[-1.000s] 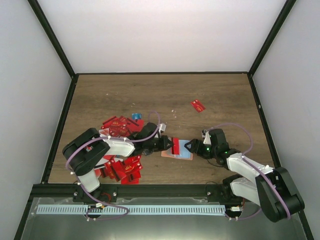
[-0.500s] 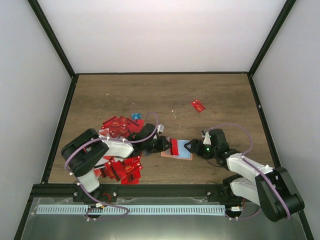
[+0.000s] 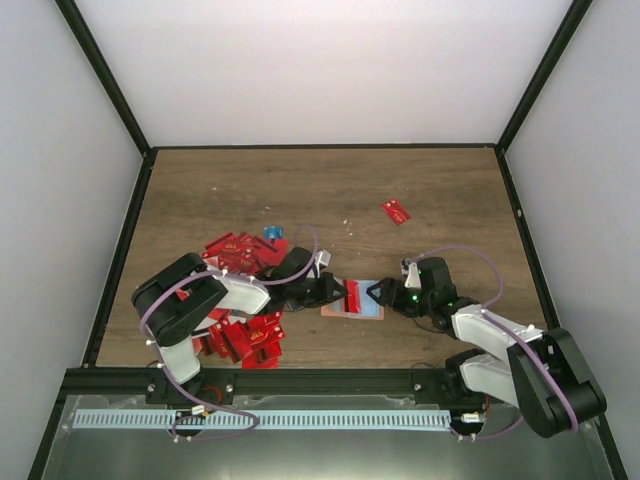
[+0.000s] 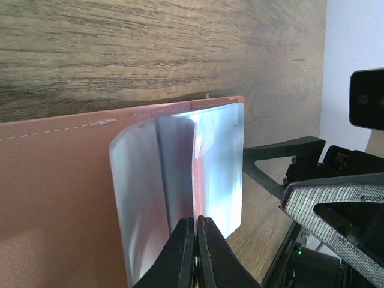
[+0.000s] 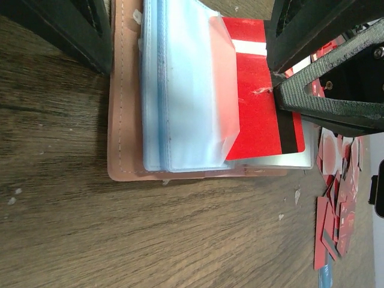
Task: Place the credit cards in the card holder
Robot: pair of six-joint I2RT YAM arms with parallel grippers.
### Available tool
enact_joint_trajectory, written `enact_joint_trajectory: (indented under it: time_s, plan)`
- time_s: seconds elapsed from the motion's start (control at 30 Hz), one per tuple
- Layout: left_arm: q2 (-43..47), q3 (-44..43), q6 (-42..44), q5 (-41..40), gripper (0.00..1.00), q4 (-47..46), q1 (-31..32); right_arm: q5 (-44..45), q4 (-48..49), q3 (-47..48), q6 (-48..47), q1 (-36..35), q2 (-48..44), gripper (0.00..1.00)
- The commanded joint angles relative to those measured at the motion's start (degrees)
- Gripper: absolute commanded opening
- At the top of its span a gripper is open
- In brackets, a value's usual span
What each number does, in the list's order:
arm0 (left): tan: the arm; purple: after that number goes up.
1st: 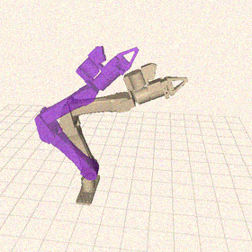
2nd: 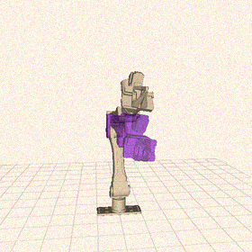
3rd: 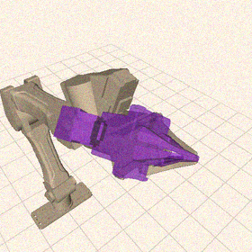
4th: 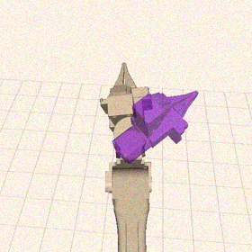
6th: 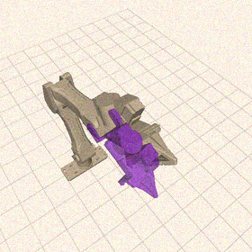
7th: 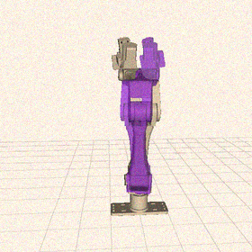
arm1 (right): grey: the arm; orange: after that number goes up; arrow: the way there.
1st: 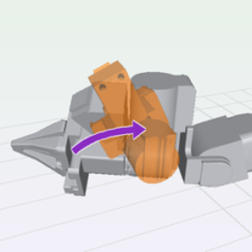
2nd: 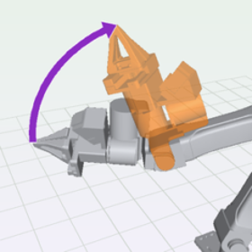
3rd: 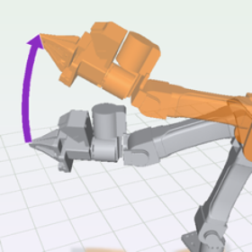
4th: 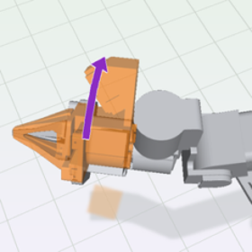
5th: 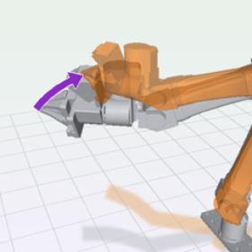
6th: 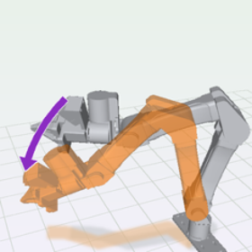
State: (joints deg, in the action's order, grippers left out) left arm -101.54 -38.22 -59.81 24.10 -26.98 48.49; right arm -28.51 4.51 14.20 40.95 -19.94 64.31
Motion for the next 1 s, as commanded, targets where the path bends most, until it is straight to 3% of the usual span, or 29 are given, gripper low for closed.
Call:
enact_joint_trajectory:
  time_s: [0.0, 0.37, 0.97]
  plan:
    - [-1.2, 0.19, 1.14, 2.2, 0.04, -0.28, -0.63, -0.62, -1.89, 1.11, -1.18, 0.33, 1.35, 0.72]
    - [-2.21, -1.47, 5.06, 3.75, 0.04, 2.66, -0.74, -2.52, -2.51, 2.59, -3.43, 0.33, 3.94, 0.73]
    - [-4.92, -0.24, -2.07, 1.99, 0.04, -5.08, -0.55, -3.98, -1.2, 0.79, -1.36, 0.29, 2.9, 0.73]
